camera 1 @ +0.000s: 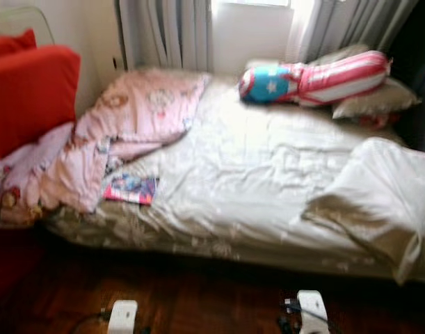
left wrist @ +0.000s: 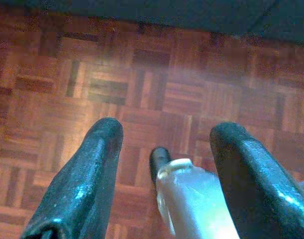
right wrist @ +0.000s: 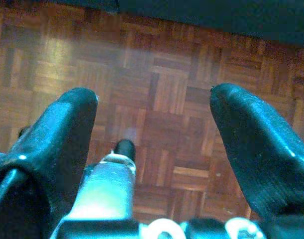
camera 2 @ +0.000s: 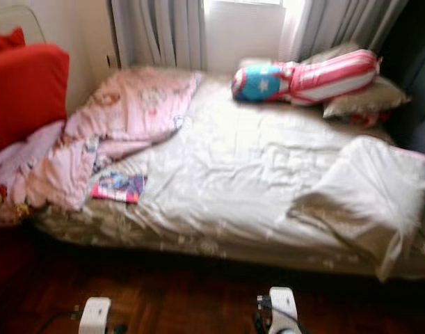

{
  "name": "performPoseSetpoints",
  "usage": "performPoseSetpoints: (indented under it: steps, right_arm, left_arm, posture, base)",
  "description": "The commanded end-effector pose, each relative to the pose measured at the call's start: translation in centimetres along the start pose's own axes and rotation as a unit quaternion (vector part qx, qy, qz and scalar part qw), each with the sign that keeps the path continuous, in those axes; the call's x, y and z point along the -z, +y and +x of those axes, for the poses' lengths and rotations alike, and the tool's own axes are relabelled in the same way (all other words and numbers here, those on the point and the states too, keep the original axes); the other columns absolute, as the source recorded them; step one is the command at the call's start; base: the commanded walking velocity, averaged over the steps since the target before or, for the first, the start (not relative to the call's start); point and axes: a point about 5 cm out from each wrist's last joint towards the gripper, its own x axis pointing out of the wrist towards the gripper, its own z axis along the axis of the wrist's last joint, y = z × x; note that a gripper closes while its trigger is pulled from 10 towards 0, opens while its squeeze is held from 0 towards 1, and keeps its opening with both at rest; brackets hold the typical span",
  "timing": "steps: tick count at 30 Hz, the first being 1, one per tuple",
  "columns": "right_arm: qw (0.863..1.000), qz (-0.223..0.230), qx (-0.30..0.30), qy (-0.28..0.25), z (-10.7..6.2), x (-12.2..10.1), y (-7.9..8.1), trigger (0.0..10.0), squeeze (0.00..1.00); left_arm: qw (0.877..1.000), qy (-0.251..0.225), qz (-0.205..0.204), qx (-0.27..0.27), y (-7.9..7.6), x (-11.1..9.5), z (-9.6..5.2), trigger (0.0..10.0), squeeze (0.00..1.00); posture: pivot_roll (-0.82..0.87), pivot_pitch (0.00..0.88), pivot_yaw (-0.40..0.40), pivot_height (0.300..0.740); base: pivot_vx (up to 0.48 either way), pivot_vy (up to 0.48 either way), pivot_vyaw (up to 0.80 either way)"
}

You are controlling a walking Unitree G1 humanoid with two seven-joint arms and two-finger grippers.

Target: Clean up the room

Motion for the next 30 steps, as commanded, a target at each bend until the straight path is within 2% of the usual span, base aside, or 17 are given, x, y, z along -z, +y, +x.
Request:
performPoseSetpoints:
  steps: [1,15,30]
  right_arm:
    - [1.0,0.001,0.01,0.002,-0.12,0.16,-0.68,10.0,0.0]
    - [1.0,0.007,0.009,-0.002,-0.07,0.04,-0.47,10.0,0.0]
    - [1.0,0.006,0.014,-0.001,-0.08,-0.02,-0.67,10.0,0.0]
  left_arm:
    - [1.0,0.01,-0.005,0.006,-0.57,0.44,-0.06,10.0,0.0]
    - [1.0,0.017,-0.001,0.011,-0.37,0.32,0.04,10.0,0.0]
    - [1.0,0.014,0.001,0.018,-0.84,0.24,0.08,10.0,0.0]
  posture:
    - [0.04,0.011,-0.072,0.74]
    - [0.05,0.032,-0.06,0.74]
    - [0.06,0.039,-0.074,0.74]
  base:
    - [0.0,0.0,0.0]
    - [0.0,0.0,0.0]
    - [0.293,0.0,0.0]
